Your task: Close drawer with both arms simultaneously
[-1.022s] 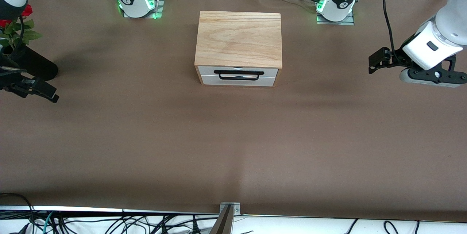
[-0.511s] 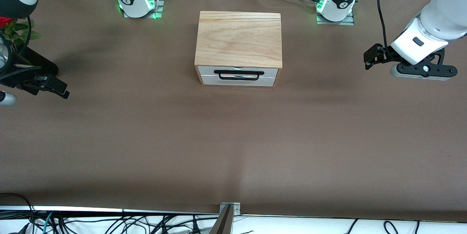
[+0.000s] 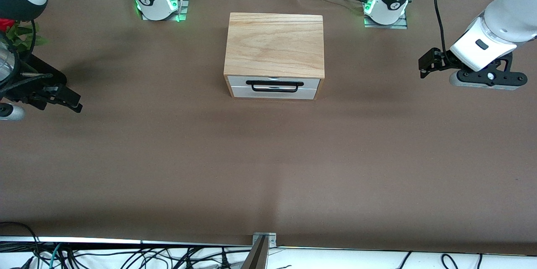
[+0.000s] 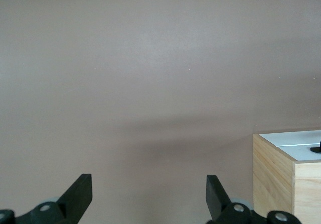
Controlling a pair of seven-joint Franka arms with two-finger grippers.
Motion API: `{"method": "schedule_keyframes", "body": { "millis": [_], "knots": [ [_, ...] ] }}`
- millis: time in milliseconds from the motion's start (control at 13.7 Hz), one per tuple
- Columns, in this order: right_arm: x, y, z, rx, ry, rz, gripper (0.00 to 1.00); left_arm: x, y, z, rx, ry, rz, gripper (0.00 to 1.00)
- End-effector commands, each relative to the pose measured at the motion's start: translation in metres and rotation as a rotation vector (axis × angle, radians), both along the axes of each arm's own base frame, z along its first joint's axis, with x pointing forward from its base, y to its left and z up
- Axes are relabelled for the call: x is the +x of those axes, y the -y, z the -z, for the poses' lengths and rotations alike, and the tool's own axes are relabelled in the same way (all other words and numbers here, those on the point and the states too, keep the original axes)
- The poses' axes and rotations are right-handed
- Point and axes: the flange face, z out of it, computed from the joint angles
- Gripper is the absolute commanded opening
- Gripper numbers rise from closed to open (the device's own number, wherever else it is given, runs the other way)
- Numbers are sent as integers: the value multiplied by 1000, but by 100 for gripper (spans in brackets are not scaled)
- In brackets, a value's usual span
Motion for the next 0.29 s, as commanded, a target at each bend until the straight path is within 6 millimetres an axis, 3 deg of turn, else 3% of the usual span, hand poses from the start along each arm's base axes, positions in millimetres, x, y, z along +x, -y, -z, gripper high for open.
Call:
{"method": "schedule_keyframes", "body": {
  "millis": [0,219],
  "knots": [
    [-2,1,-6,-21,-5,-33,100,-6,-1,-5,22,-6,2,100],
    [-2,3,-6,-20,-5,-34,100,-7,-1,-6,23,-7,3,100]
  ]
}}
